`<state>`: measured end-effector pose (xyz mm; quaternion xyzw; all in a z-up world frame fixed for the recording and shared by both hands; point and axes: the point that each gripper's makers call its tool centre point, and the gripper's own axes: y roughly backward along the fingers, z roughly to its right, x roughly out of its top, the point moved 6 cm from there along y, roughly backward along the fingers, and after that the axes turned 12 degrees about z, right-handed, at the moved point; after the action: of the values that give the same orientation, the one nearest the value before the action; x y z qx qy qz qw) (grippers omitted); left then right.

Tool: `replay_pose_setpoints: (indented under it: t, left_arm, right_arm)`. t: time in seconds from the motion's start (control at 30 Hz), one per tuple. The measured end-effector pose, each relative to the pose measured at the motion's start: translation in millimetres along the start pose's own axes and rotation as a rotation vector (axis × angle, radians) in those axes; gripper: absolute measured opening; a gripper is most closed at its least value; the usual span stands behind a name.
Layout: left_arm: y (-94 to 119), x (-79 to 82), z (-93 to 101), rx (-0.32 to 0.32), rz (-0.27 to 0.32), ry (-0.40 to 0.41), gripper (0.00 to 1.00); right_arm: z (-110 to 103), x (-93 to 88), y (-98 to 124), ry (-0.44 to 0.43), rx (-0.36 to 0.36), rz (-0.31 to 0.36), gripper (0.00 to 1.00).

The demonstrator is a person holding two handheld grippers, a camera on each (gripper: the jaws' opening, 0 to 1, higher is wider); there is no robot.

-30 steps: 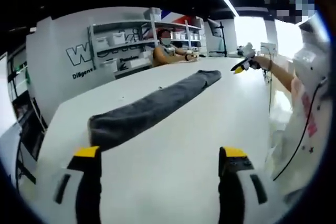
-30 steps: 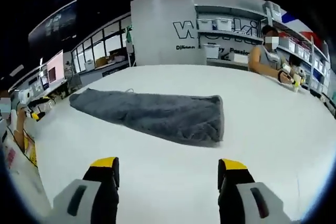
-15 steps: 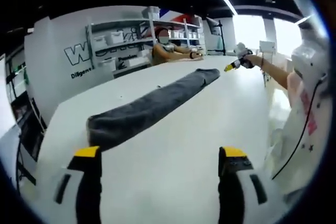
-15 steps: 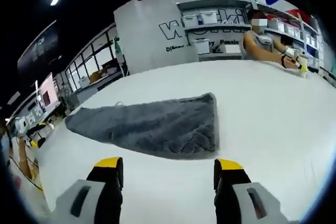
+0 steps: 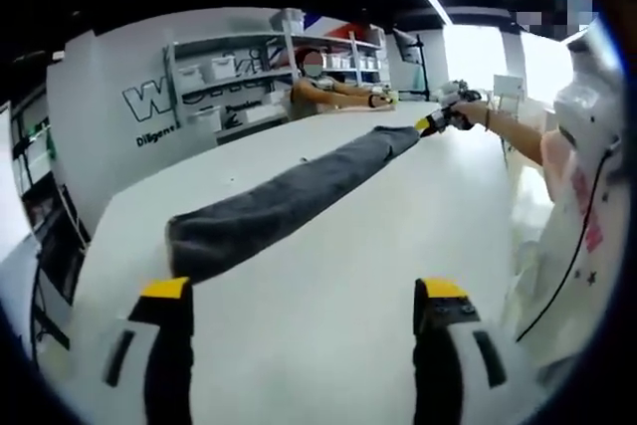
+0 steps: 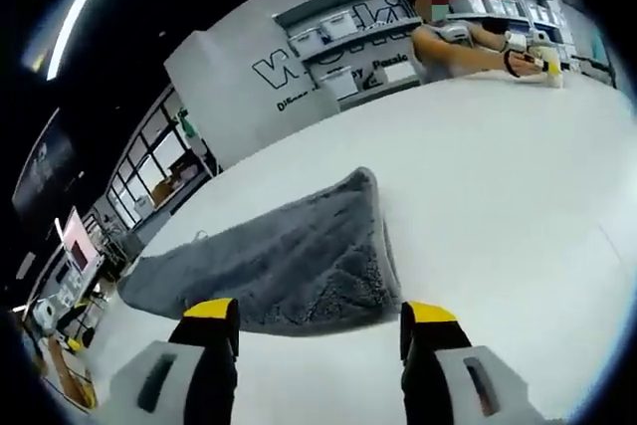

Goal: Fold the towel on the table until its edges align and the towel forms a compact rectangular stack.

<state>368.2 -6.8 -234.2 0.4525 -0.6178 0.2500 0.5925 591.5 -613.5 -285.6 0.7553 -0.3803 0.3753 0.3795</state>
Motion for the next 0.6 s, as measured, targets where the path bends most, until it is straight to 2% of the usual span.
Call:
replay_pose_setpoints:
  t: [0.2, 0.4, 0.5, 0.6]
  left_arm:
    - [1, 1.1, 0.2, -0.001, 0.003, -0.003, 0.96]
    - [1, -0.2, 0.1, -0.001, 0.000, -0.003, 0.96]
    - [1, -1.5, 0.4, 0.001, -0.002, -0.003, 0.96]
    - [2, -2.0, 0.1, 0.003, 0.000, -0.002, 0.95]
  right_arm:
    - [8, 8.1, -13, -0.004, -0.040, 0.003, 0.65]
    - [20, 13.7, -26, 0.013, -0.083, 0.014, 0.54]
    - [27, 16.2, -30, 0.014, -0.108, 0.031, 0.45]
    - [34, 15.9, -34, 0.017, -0.117, 0.048, 0.29]
